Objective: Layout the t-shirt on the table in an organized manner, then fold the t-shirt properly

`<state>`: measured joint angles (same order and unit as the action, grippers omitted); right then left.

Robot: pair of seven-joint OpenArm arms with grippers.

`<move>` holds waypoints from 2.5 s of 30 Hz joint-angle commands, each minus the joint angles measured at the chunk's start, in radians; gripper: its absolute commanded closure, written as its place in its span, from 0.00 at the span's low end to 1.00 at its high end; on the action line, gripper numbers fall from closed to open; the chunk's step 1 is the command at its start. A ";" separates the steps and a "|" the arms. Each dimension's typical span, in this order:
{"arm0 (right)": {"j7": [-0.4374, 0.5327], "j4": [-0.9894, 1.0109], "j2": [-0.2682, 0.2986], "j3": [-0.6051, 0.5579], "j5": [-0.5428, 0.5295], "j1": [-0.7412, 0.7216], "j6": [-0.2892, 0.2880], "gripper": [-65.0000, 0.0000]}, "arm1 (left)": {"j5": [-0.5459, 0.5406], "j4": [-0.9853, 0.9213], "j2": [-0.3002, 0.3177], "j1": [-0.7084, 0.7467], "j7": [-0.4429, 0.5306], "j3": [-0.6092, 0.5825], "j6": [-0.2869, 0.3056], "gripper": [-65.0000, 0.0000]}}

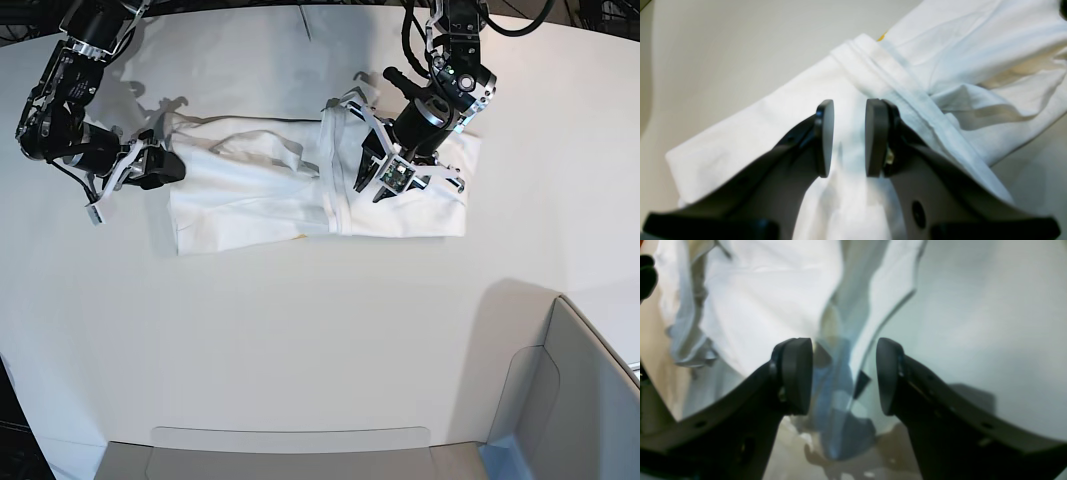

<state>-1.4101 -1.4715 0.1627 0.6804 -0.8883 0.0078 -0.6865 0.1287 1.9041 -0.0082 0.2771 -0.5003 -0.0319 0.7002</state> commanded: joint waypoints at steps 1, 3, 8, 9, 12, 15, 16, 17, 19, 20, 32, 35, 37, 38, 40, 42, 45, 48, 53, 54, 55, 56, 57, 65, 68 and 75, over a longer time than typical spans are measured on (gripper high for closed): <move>0.014 -0.014 0.007 0.003 -0.005 -0.015 -0.012 0.53 | -0.016 0.016 -0.002 -0.005 0.024 -0.003 -0.002 0.73; 0.014 -0.010 0.002 -0.003 0.030 -0.013 -0.012 0.53 | -0.016 0.016 -0.002 -0.005 0.024 -0.003 -0.002 0.73; 0.014 0.036 -0.030 -0.140 0.051 -0.016 -0.012 0.53 | -0.016 0.016 -0.002 -0.005 0.024 -0.003 -0.002 0.73; 0.014 0.036 -0.033 -0.164 0.051 -0.015 -0.012 0.53 | -0.016 0.016 -0.002 -0.005 0.024 -0.003 -0.002 0.73; 0.014 0.038 -0.056 -0.186 0.051 -0.009 -0.012 0.53 | -0.016 0.016 -0.003 -0.005 0.024 -0.003 -0.002 0.73; 0.014 0.044 -0.059 -0.190 0.057 -0.009 -0.012 0.53 | -0.016 0.016 -0.003 -0.005 0.024 -0.003 -0.002 0.73; 0.014 0.044 -0.059 -0.190 0.057 -0.009 -0.012 0.53 | -0.016 0.016 -0.003 -0.005 0.024 -0.003 -0.002 0.73; 0.014 0.044 -0.059 -0.190 0.059 -0.009 -0.012 0.53 | -0.016 0.016 -0.003 -0.005 0.024 -0.003 -0.002 0.73; 0.014 0.044 -0.059 -0.190 0.059 -0.012 -0.012 0.53 | -0.016 0.016 -0.003 -0.005 0.024 -0.003 -0.002 0.73; 0.014 0.044 -0.061 -0.192 0.059 -0.013 -0.012 0.55 | -0.016 0.016 -0.003 -0.005 0.024 -0.003 -0.002 0.73; 0.014 0.045 -0.062 -0.182 0.139 -0.091 -0.012 1.00 | -0.021 0.130 -0.092 -0.012 0.024 0.142 -0.002 0.73; 0.014 0.045 -0.058 -0.121 0.174 -0.131 -0.012 1.00 | -0.019 0.127 -0.128 -0.029 0.024 0.203 -0.002 0.73; 0.014 0.045 -0.058 -0.051 0.228 -0.170 -0.012 1.00 | -0.018 0.125 -0.131 -0.035 0.024 0.218 -0.002 0.73; 0.014 0.045 -0.056 -0.027 0.257 -0.187 -0.012 1.00 | -0.018 0.125 -0.131 -0.032 0.024 0.223 -0.002 0.73; 0.014 0.045 -0.036 0.008 0.323 -0.228 -0.012 1.00 | -0.018 0.125 -0.131 -0.032 0.024 0.238 -0.002 0.73; 0.014 0.045 -0.016 0.006 0.381 -0.260 -0.012 1.00 | -0.021 0.125 -0.132 -0.032 0.024 0.266 -0.002 0.73; 0.014 0.036 -0.012 0.006 0.435 -0.291 -0.012 1.00 | -0.021 0.124 -0.134 -0.032 0.024 0.310 -0.002 0.73; 0.014 0.030 -0.013 -0.008 0.452 -0.300 -0.012 1.00 | -0.021 0.124 -0.134 -0.034 0.024 0.350 -0.002 0.73; 0.014 -0.159 -0.038 -0.133 0.452 -0.259 -0.012 1.00 | -0.021 0.119 -0.134 -0.034 0.024 0.392 -0.002 0.73; 0.014 -0.208 -0.055 -0.150 0.452 -0.246 -0.012 1.00 | -0.021 0.114 -0.134 -0.034 0.024 0.398 -0.002 0.73; 0.014 -0.266 -0.067 -0.170 0.452 -0.237 -0.012 1.00 | -0.021 0.113 -0.132 -0.032 0.024 0.401 -0.002 0.73; 0.014 -0.326 -0.078 -0.195 0.452 -0.220 -0.012 1.00 | -0.021 0.108 -0.132 -0.032 0.024 0.412 -0.002 0.73; 0.014 -0.377 -0.081 -0.224 0.452 -0.210 -0.012 1.00 | -0.021 0.104 -0.132 -0.034 0.024 0.422 -0.002 0.73; 0.014 -0.544 -0.104 -0.423 0.452 -0.157 -0.012 1.00 | -0.019 0.087 -0.132 -0.032 0.024 0.436 -0.002 0.73; 0.014 -0.581 -0.104 -0.491 0.452 -0.151 -0.012 1.00 | -0.018 0.074 -0.132 -0.032 0.024 0.436 -0.002 0.73; 0.014 -0.581 -0.099 -0.696 0.452 -0.154 -0.012 1.00 | -0.021 0.051 -0.132 -0.035 0.024 0.478 -0.002 0.73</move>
<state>-1.4143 -2.0392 0.0612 -0.0200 -0.4198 -0.1280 -0.6865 0.1249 1.9404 -0.1390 0.2462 -0.4969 0.4412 0.7040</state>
